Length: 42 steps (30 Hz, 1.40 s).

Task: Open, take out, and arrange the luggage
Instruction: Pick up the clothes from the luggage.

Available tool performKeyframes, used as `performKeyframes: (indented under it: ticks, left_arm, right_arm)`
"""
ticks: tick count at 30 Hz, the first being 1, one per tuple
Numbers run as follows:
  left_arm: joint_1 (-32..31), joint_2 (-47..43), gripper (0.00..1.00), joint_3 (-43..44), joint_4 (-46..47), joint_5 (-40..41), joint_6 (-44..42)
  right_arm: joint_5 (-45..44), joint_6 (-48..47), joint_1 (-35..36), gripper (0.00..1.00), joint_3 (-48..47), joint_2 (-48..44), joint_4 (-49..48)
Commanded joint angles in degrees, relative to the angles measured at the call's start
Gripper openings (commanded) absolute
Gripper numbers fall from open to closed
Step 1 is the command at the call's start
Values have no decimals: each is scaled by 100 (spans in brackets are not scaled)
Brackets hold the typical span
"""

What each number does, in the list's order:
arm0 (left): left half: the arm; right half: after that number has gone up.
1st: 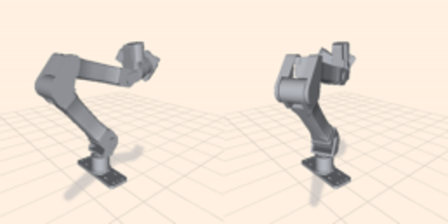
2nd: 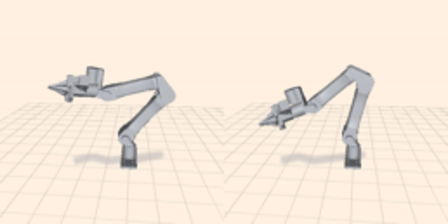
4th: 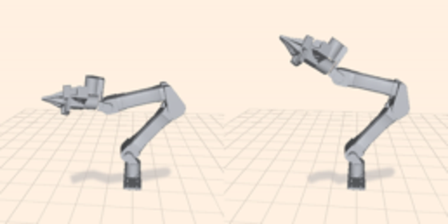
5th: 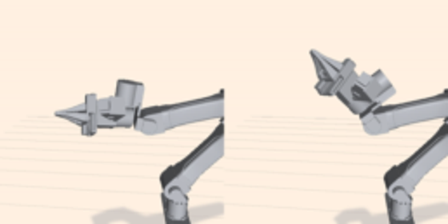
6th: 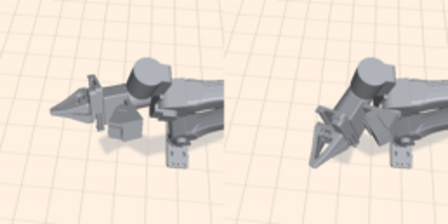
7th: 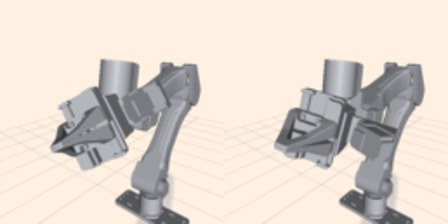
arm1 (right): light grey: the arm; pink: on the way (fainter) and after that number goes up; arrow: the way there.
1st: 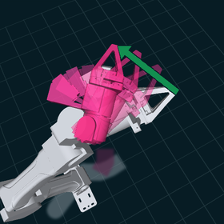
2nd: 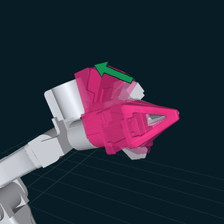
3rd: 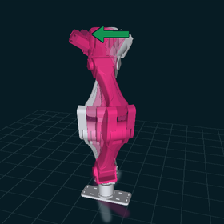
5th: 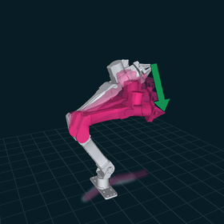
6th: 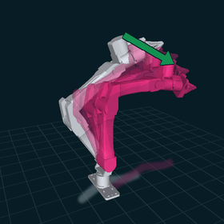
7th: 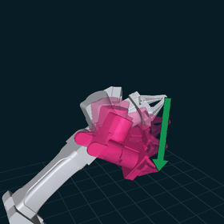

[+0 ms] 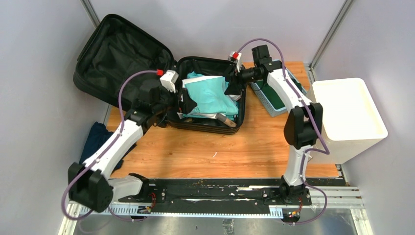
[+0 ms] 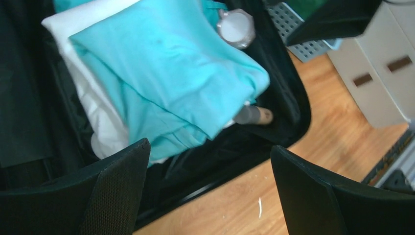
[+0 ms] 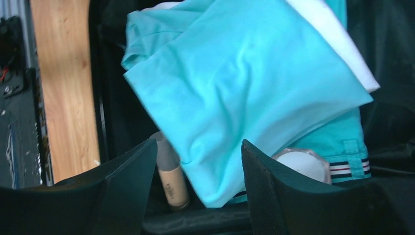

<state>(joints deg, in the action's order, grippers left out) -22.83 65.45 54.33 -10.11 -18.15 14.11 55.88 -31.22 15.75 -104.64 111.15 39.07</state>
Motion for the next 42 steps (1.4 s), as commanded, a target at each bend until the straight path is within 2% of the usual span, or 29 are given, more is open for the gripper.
performKeyframes:
  ticks: [1, 4, 8, 13, 21, 26, 28, 33, 35, 36, 38, 42]
  left_arm:
    - [467, 853, 96, 565, 472, -499, 625]
    - [481, 1480, 94, 1180, -210, 66, 354]
    - [498, 1777, 91, 1297, -293, 199, 15]
    - [521, 1769, 90, 1309, -270, 51, -495]
    - [576, 2118, 91, 1480, -146, -178, -562]
    - [617, 2439, 90, 1660, -127, -258, -561]
    - [637, 2577, 89, 1729, -103, -282, -567]
    - [683, 2998, 88, 2053, 9, -194, -626]
    - [683, 3184, 87, 2191, 83, -71, -850]
    - [688, 3291, 87, 2250, 126, -17, -1002]
    - [717, 3537, 88, 2461, 131, -20, -1281]
    - [1020, 3945, 90, 2748, 196, -474, -1267]
  right_arm:
    - [-495, 1079, 11, 68, -663, 596, -406]
    - [-863, 1127, 10, 72, -1784, 1398, -98]
    - [-1064, 1240, -1, 76, -3079, 2390, 238]
    - [-1350, 1352, -18, 76, -3325, 2851, 133]
    - [-949, 1669, -70, 76, -3741, 3491, -44]
    - [-538, 1744, -113, 72, -3639, 3568, -207]
    - [-250, 1837, -124, 64, -3561, 3552, -298]
    - [153, 1914, -138, 29, -3270, 3248, -384]
    - [167, 1922, -155, 11, -3056, 3075, -493]
    - [159, 1934, -161, 7, -2997, 3037, -524]
    - [191, 1964, -183, 0, -2950, 3003, -528]
    - [358, 2015, -179, 0, -2866, 2937, -529]
